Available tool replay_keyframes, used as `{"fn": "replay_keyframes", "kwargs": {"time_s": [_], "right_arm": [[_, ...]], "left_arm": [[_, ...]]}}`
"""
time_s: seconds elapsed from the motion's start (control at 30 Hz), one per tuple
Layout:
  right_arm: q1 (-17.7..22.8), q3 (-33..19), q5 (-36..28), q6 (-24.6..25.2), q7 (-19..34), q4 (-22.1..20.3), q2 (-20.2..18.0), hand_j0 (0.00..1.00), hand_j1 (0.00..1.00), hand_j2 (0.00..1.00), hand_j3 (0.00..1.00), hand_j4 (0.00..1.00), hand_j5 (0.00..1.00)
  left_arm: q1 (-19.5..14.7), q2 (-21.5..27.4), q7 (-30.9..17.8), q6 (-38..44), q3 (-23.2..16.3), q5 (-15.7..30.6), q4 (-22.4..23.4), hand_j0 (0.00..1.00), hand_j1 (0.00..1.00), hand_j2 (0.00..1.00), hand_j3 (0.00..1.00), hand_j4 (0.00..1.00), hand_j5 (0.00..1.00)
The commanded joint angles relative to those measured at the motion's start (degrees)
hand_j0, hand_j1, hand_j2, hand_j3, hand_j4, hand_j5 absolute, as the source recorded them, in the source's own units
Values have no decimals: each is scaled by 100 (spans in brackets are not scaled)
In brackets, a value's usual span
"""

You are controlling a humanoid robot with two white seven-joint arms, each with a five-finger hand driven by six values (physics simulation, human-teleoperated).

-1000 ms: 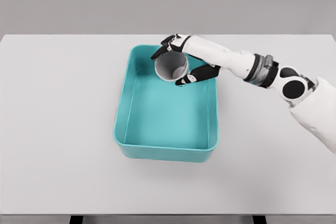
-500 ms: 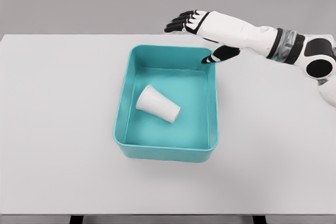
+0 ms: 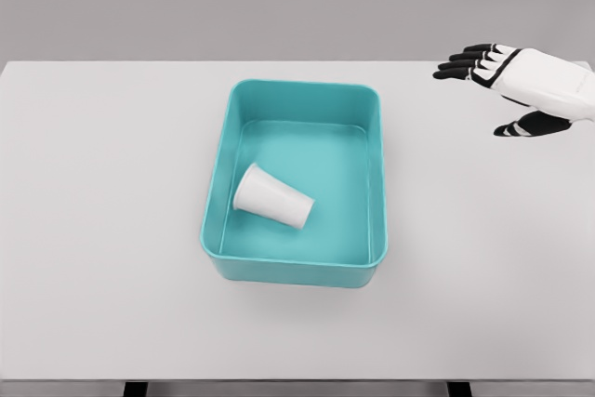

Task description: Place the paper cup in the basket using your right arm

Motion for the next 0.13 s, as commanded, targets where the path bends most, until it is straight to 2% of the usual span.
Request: {"fn": "replay_keyframes", "kwargs": {"time_s": [0.0, 0.1], "right_arm": [[27, 13, -39, 5, -17, -23, -37, 100, 100, 100, 100, 100, 100], [115, 13, -39, 5, -9, -23, -37, 100, 100, 100, 100, 100, 100]], "left_arm": [[45, 0, -1, 17, 2, 33, 39, 100, 100, 100, 100, 100, 100], [-16, 0, -1, -1, 11, 15, -22, 100, 100, 100, 100, 100, 100]]}}
